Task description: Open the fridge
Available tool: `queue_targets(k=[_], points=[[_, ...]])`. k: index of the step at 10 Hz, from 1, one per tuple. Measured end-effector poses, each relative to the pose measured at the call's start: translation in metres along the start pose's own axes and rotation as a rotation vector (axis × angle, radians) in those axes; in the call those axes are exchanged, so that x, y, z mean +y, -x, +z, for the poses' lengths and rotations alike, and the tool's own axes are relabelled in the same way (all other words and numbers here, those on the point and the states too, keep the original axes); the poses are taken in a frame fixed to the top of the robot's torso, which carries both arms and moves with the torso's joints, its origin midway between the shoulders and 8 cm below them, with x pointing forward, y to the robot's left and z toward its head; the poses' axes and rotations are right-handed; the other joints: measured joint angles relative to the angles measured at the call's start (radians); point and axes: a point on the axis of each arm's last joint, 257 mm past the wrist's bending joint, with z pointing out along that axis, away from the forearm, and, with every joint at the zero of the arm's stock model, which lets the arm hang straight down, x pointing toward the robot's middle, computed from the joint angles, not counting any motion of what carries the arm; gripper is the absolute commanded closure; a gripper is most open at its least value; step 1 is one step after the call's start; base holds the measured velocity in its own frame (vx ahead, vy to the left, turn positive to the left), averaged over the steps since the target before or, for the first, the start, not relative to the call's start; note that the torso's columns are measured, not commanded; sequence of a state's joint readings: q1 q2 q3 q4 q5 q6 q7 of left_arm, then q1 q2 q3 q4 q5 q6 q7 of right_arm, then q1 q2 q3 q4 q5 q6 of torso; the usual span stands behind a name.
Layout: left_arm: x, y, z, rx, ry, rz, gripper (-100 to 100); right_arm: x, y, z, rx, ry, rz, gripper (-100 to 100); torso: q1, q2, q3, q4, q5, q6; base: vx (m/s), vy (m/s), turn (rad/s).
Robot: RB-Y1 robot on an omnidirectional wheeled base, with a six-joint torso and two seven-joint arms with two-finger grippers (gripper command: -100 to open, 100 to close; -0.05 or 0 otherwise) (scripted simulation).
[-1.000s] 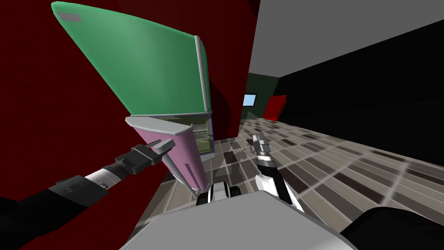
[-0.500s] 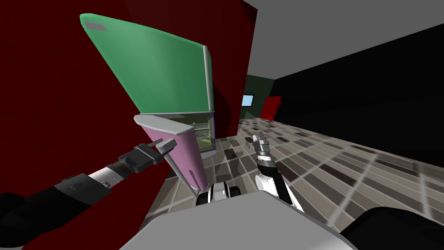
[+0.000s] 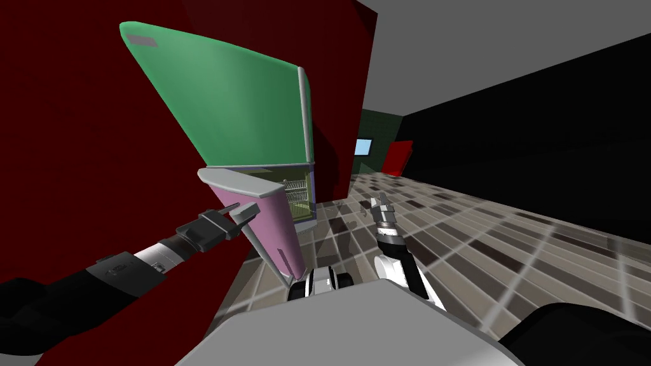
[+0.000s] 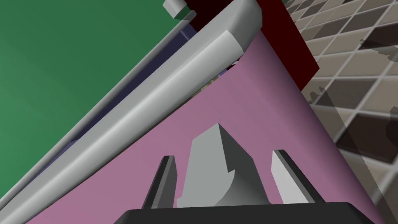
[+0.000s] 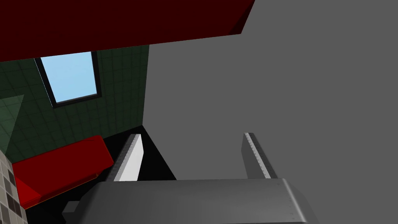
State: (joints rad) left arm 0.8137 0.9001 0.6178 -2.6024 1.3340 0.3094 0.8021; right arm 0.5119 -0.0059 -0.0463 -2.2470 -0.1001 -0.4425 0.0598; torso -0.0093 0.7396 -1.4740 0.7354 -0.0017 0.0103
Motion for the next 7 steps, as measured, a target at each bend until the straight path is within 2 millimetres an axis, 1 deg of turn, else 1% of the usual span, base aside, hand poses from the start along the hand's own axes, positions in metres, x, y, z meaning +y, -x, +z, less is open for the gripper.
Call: queue_targets(k=[1, 2, 3, 4, 5, 7], points=[[0.0028, 0.0002, 0.0005, 0.002, 0.009, -0.005, 100, 0.0000, 0.0000, 0.0000, 0.000, 0.000, 0.000, 0, -0.001, -0.001, 0.000, -0.001, 0.000, -0.003, -0.111, 0.100, -0.003], [0.0037, -0.0008, 0.0005, 0.006, 0.010, -0.001, 100, 0.0000, 0.0000, 0.0000, 0.000, 0.000, 0.000, 0, -0.003, -0.002, 0.000, 0.000, 0.000, -0.006, -0.144, 0.138, -0.098], [0.0057, -0.0022, 0.0011, 0.010, 0.018, -0.001, 100, 0.0000, 0.0000, 0.0000, 0.000, 0.000, 0.000, 0, -0.003, -0.001, 0.000, 0.000, -0.001, -0.003, -0.163, 0.158, -0.067], [0.0073, -0.0030, 0.0002, 0.011, 0.022, -0.002, 100, 0.0000, 0.0000, 0.0000, 0.000, 0.000, 0.000, 0, -0.004, -0.001, 0.000, 0.000, -0.001, -0.005, -0.091, 0.089, 0.004], [0.0072, -0.0048, 0.0006, 0.014, 0.023, 0.001, 100, 0.0000, 0.0001, -0.0001, 0.000, 0.000, 0.000, 0, -0.007, -0.001, 0.000, 0.001, -0.002, -0.008, -0.023, 0.022, 0.016], [0.0084, -0.0049, 0.0019, 0.016, 0.027, -0.001, 100, 0.0000, 0.0000, -0.0001, 0.000, 0.000, 0.000, 0, -0.007, -0.001, 0.000, 0.000, -0.002, -0.007, 0.013, -0.013, 0.013]])
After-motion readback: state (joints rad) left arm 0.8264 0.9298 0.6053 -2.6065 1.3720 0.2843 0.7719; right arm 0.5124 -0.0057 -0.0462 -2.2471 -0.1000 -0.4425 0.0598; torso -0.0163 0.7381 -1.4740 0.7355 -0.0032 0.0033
